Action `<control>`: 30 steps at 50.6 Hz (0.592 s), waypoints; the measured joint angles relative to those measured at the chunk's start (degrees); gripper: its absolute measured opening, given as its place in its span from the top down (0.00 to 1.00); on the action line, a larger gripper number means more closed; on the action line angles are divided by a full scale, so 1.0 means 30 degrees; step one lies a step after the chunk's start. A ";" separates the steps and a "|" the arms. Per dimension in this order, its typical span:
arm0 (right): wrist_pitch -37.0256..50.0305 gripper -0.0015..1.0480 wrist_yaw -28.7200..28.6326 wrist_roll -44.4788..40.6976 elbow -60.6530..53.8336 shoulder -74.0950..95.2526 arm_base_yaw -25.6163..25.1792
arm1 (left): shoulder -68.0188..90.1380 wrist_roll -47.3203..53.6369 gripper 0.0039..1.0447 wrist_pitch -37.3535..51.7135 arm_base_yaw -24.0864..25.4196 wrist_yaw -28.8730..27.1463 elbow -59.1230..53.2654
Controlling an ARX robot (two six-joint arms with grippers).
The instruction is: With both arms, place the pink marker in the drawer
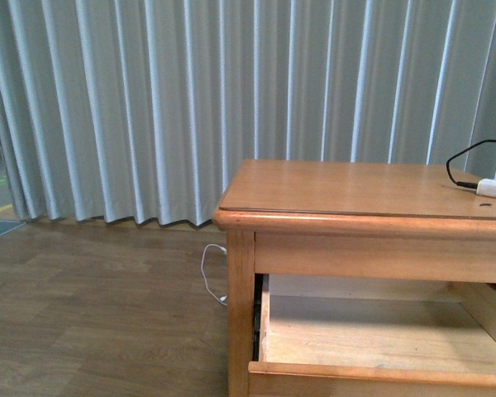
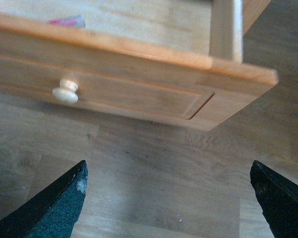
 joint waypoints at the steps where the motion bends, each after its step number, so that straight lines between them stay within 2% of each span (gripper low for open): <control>1: 0.0415 0.09 0.0036 -0.0015 -0.0117 0.0503 0.0102 | 0.0000 0.0000 0.06 0.0000 0.0000 0.0000 0.0000; 12: 0.6215 0.09 0.1151 0.0204 -0.0138 0.5858 0.1596 | 0.0000 0.0000 0.06 0.0000 0.0000 0.0000 0.0000; 23: 0.9836 0.09 0.2317 0.1129 0.0903 0.9624 0.2718 | 0.0000 0.0000 0.06 0.0000 0.0000 0.0000 0.0000; 30: 1.2531 0.09 0.3701 0.2084 0.1785 1.2568 0.3075 | 0.0000 0.0000 0.06 0.0000 0.0000 0.0000 0.0000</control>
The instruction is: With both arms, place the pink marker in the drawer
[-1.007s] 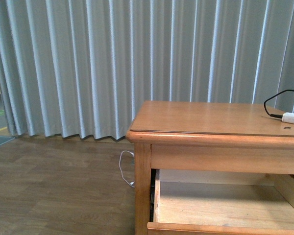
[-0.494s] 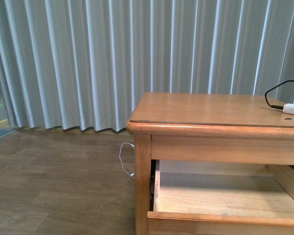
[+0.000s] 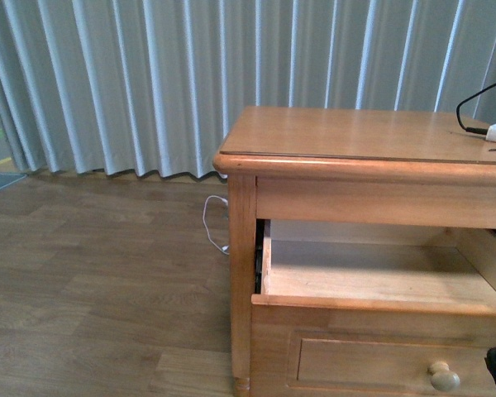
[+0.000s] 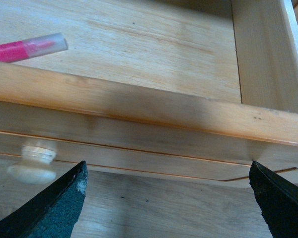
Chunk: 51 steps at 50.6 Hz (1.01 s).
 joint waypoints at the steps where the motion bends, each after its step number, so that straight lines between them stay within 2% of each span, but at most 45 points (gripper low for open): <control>1: 0.0291 0.09 0.0131 0.0175 0.0189 0.0393 0.0000 | 0.0000 0.0000 0.06 0.0000 0.0000 0.0000 0.0000; 10: 0.1107 0.09 0.0874 0.1158 0.2375 0.2579 0.0197 | 0.0000 0.0000 0.06 0.0000 0.0000 0.0000 0.0000; 30: -0.0401 0.09 0.2448 0.3220 0.9122 0.6747 0.1464 | 0.0000 0.0000 0.06 0.0000 0.0000 0.0000 0.0000; 51: -0.1887 0.09 0.3198 0.4488 1.2655 0.8845 0.1953 | 0.0000 0.0000 0.06 0.0000 0.0000 0.0000 0.0000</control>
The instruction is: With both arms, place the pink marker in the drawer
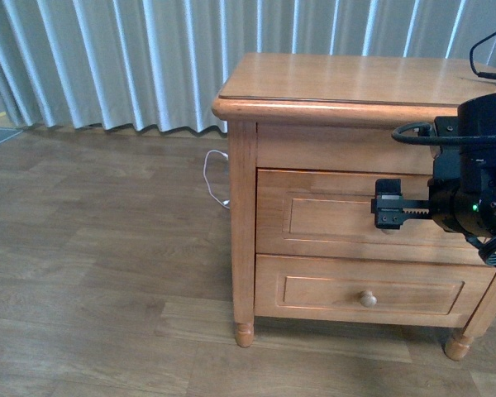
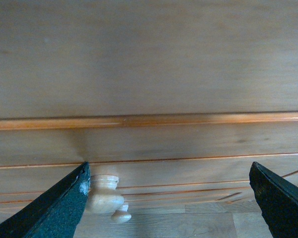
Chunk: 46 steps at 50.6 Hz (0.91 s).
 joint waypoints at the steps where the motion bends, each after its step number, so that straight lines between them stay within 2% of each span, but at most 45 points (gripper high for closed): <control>1: -0.0022 0.09 0.0000 0.0022 0.0117 0.0073 0.0022 | 0.0000 0.0000 0.06 0.0000 0.0000 0.0000 0.0000; 10: -0.0051 0.09 -0.0022 0.0131 0.0124 0.0044 0.0015 | 0.0000 0.0000 0.06 -0.0007 0.0000 0.0000 0.0000; 18: 0.0546 0.09 -0.0408 0.0452 -0.1311 -0.1275 -0.0313 | 0.0000 0.0000 0.06 -0.0007 0.0000 0.0000 0.0000; 30: 0.0423 0.09 -0.2448 0.0044 -0.5428 -0.6295 -0.0984 | 0.0000 0.0000 0.06 -0.0007 0.0000 0.0000 0.0000; 39: -0.1778 0.09 -0.4539 -0.0357 -0.8167 -1.1169 -0.1938 | 0.0000 0.0000 0.06 -0.0007 0.0000 0.0000 0.0000; 46: -0.6484 0.09 -0.7511 -0.0444 -1.0047 -1.8032 -0.3563 | 0.0000 0.0000 0.06 -0.0007 0.0000 0.0000 0.0000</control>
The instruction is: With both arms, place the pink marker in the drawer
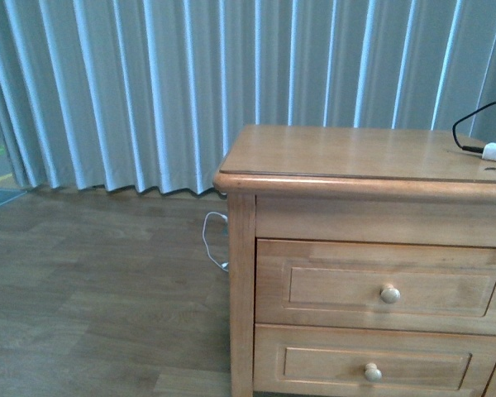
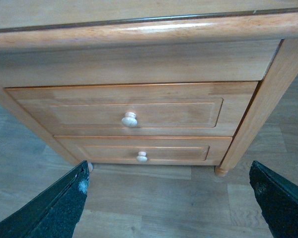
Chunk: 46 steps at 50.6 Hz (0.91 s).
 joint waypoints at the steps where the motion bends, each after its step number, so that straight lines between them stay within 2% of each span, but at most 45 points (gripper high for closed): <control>1: -0.0801 0.09 -0.0459 0.0000 -0.0146 -0.0998 -0.0204 | 0.0000 0.0000 0.06 0.0000 0.0000 0.0000 0.0000; 5: -0.3789 0.09 -0.1756 0.0000 -0.0277 -0.4175 -0.0852 | 0.0000 0.0000 0.06 0.0000 0.0000 0.0000 0.0000; 8: -0.5136 0.09 -0.1807 0.0000 -0.0342 -0.5683 -0.1056 | 0.0000 0.0000 0.06 0.0000 0.0000 0.0000 0.0000; 18: -0.5457 0.09 -0.1814 0.0000 -0.0357 -0.6441 -0.1129 | 0.0000 0.0000 0.06 0.0000 0.0000 0.0000 0.0000; 20: -0.4656 0.11 -0.1341 -0.0102 -0.0692 -0.6492 -0.1049 | 0.0000 0.0000 0.06 0.0000 0.0000 0.0000 0.0000; 23: -0.0248 0.20 0.0488 -0.0517 -0.2630 -0.7052 -0.0758 | 0.0000 0.0000 0.06 0.0000 0.0000 0.0000 0.0000; 28: 0.4466 0.37 0.1275 -0.0772 -0.5173 -0.8036 -0.0466 | 0.0000 0.0000 0.06 0.0000 0.0000 0.0000 0.0000; 33: 0.5311 0.54 0.2645 -0.0882 -0.6433 -0.8990 0.0539 | 0.0000 0.0000 0.06 -0.0007 0.0000 0.0000 0.0000; 37: 0.5377 0.69 0.2608 -0.0969 -0.7337 -0.9683 0.1078 | 0.0000 0.0000 0.06 0.0000 0.0000 0.0000 0.0000; 46: 0.5348 0.96 0.2769 -0.1005 -0.8655 -1.1023 0.1115 | 0.0000 0.0000 0.06 -0.0007 0.0000 0.0000 0.0000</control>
